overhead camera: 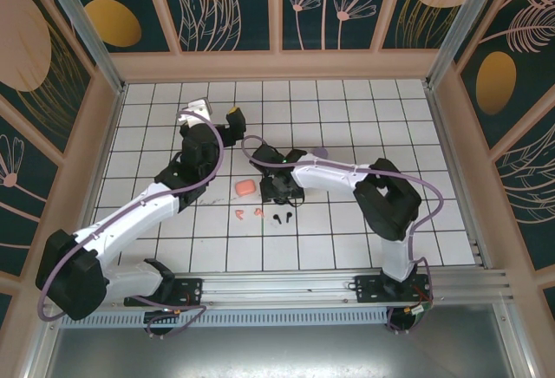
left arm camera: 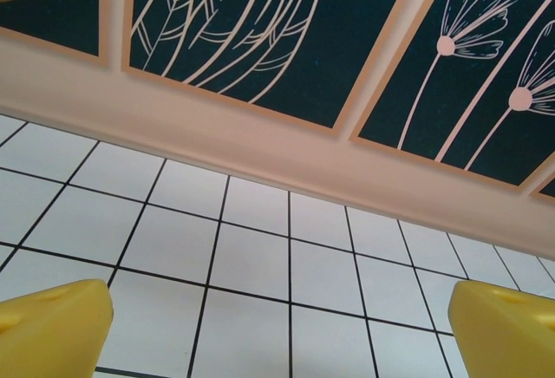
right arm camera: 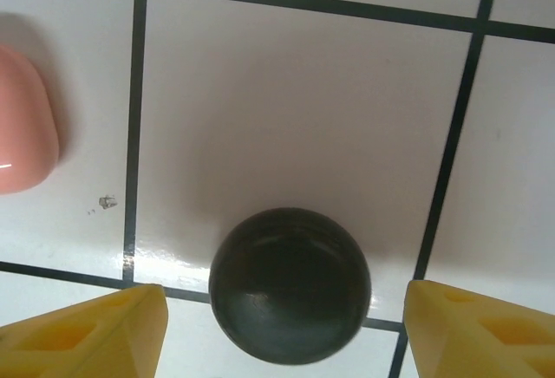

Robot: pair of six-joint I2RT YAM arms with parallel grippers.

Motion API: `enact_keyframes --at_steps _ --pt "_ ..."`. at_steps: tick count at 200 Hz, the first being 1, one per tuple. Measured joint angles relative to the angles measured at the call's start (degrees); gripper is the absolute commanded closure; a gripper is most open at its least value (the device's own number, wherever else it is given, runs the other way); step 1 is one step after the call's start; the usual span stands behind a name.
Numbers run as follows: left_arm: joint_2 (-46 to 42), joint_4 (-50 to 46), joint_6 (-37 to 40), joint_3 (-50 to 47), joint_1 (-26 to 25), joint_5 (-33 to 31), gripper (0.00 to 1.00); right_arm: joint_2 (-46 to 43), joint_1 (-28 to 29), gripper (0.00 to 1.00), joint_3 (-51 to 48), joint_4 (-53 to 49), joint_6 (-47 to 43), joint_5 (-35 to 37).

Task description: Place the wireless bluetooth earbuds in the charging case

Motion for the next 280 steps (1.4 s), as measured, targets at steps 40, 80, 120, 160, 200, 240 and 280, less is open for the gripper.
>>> enact_keyframes --at_steps 40,80,120,160,200,240,280 --pt "-1.3 0.0 0.0 -0.5 0.0 0.0 0.01 2.4 0.2 0.34 1.6 0.0 0.2 0.1" --pt "-1.2 -0.7 -0.9 -0.5 0.0 0.5 0.01 3.1 0.2 0.37 1.7 0.0 1.1 0.1" --pt "-0.5 -1.9 -1.3 -0.4 0.0 0.7 0.01 3.1 0.2 0.41 1.7 0.0 1.5 0.1" --pt "-0.2 -2.1 -2.0 -0.4 0.0 0.7 0.01 3.4 0.2 0.41 1.7 0.1 1.6 0.1" --pt "-0.1 -2.1 -2.4 -0.4 0.0 0.7 0.01 4.7 0.2 0.42 1.6 0.3 1.8 0.1" --pt "-0.1 -2.1 -2.5 -0.4 0.0 0.9 0.01 4.7 0.2 0.44 1.6 0.6 1.9 0.3" --pt "0.1 -2.1 -2.7 -0.4 0.0 1.7 0.02 4.6 0.1 0.61 1.6 0.7 2.3 0.5"
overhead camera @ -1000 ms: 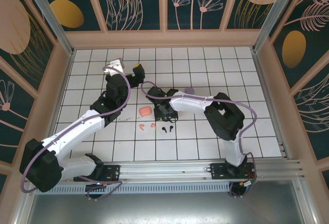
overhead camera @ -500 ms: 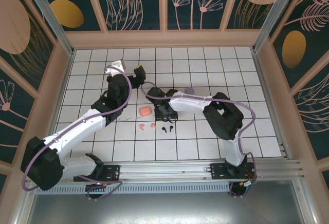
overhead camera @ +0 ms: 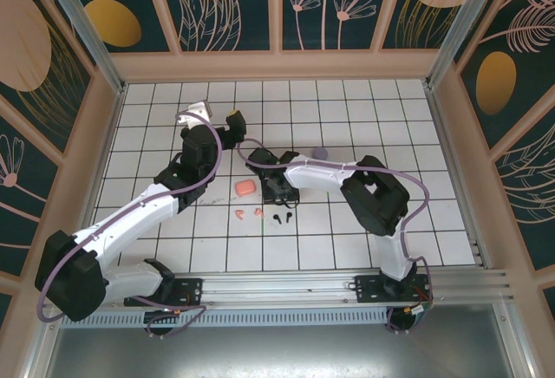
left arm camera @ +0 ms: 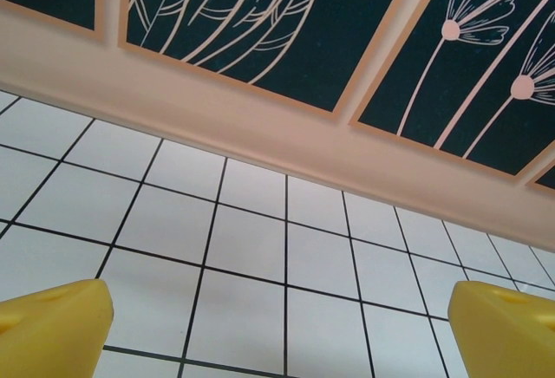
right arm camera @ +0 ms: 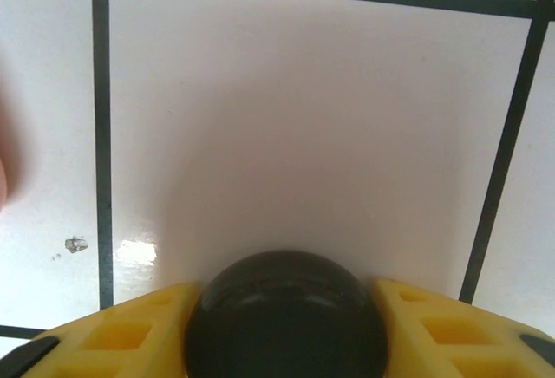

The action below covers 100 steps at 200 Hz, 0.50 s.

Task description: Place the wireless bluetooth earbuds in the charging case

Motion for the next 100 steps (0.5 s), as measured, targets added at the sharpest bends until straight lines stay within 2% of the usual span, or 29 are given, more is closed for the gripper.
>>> enact_keyframes --at_steps 50,100 --pt "2.3 2.9 6.4 0.0 0.0 6.4 0.01 -5.4 -2.5 0.64 -5.6 3.3 0.9 -0.2" --pt "2.1 13.9 10.5 -5.2 1.2 16.0 0.01 -21.7 -11.8 0.66 -7.9 5.4 1.1 -0.5"
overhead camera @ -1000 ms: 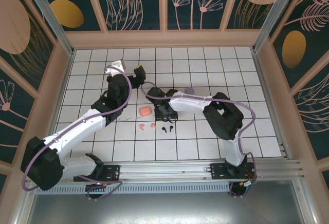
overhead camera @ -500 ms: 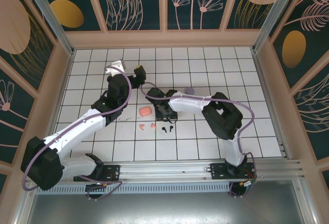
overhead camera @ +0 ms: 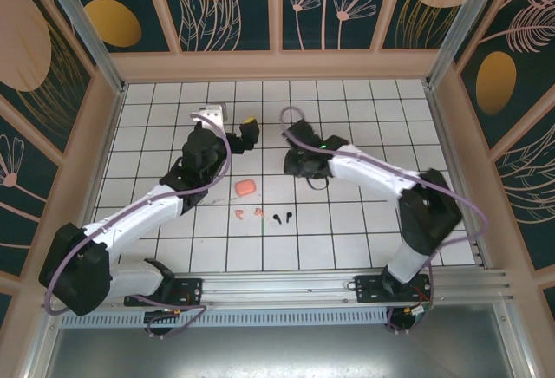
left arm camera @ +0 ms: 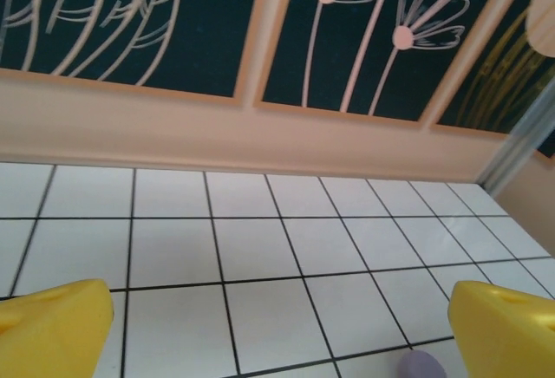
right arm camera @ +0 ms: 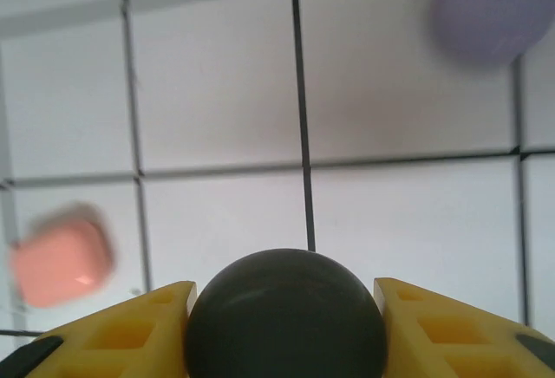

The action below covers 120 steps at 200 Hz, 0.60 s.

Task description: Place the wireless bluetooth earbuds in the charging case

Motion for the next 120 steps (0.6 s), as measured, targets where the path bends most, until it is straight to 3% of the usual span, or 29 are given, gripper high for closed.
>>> enact_keyframes --at_steps 58,120 --pt "1.7 15.3 -2.7 -5.9 1.5 15.9 0.01 -10.6 -11.6 0.67 1.7 3.3 0.5 -3.9" --pt "11.1 31.0 -12.2 -6.4 1.9 38.8 0.06 -11.3 -13.2 0.69 4.5 8.7 5.6 -11.2"
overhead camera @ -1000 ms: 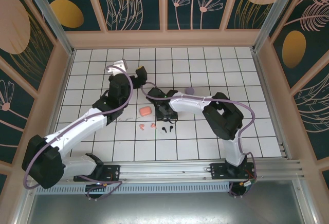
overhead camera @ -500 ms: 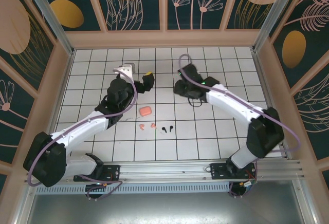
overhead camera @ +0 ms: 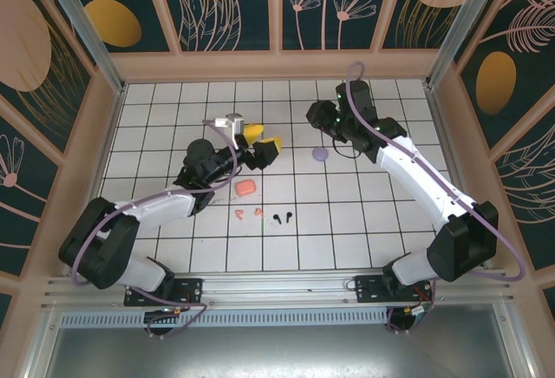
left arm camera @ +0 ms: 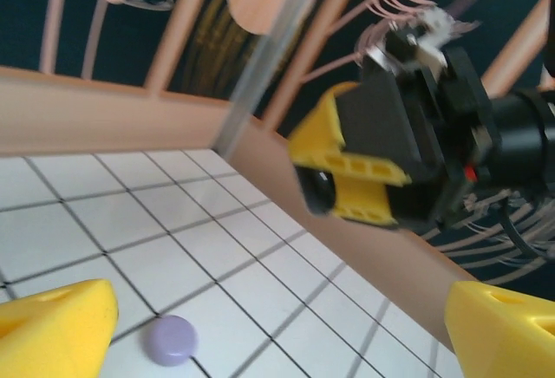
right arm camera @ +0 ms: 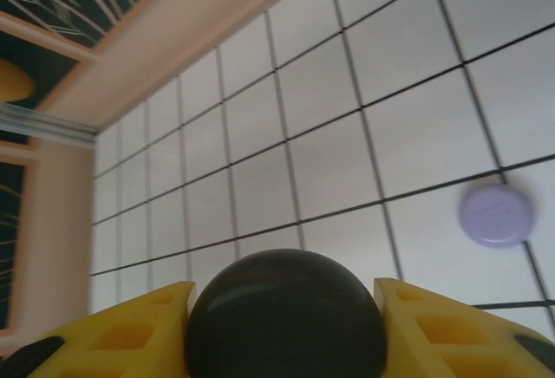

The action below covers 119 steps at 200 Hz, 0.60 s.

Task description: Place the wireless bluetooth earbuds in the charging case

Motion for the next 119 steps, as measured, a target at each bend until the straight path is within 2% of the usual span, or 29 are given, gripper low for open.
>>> enact_keyframes --at_steps 23,75,119 --pt "2.5 3.5 -3.0 0.1 0.0 2.5 0.11 -0.3 0.1 0.69 0.0 2.9 3.9 -2.1" --pt "5.7 8.6 -5.8 2.1 0.0 2.7 0.3 -0.3 2.2 0.68 0.0 8.2 13.7 -3.0" --pt "8.9 11.5 -7.2 4.3 0.0 1.5 0.34 -0.2 7.0 0.68 0.0 9.8 19.2 0.1"
